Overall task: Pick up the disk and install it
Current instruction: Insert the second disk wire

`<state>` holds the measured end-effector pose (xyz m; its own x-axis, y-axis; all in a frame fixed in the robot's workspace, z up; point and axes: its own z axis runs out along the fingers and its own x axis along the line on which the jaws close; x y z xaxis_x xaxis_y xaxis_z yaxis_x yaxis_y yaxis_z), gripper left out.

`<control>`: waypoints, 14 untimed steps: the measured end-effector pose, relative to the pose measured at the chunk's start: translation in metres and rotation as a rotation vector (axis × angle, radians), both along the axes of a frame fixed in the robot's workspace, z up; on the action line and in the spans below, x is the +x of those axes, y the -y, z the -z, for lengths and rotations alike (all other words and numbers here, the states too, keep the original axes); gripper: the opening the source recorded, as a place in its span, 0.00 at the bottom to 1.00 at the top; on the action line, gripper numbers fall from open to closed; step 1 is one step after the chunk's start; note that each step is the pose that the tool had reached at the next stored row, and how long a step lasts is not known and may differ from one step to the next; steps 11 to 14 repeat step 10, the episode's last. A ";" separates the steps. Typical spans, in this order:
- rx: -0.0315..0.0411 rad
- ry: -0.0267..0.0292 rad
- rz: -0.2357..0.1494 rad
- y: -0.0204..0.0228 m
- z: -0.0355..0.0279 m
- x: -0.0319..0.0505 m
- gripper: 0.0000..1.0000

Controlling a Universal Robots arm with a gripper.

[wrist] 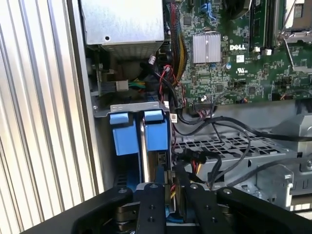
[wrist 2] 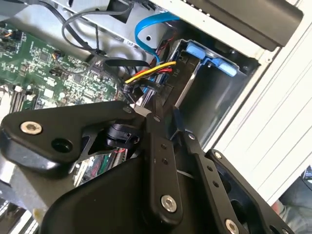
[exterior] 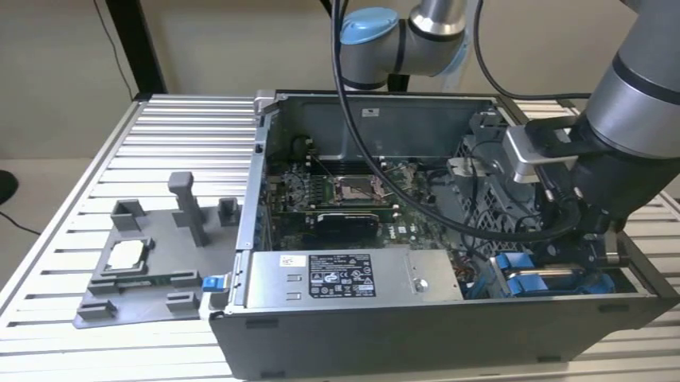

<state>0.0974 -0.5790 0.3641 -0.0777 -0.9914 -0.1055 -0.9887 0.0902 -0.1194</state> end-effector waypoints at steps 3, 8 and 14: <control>-0.0001 0.0000 0.000 0.0000 -0.0071 0.0000 1.00; -0.0001 0.0000 0.000 0.0000 -0.0074 0.0000 1.00; -0.0001 0.0000 0.000 0.0000 -0.0075 0.0000 1.00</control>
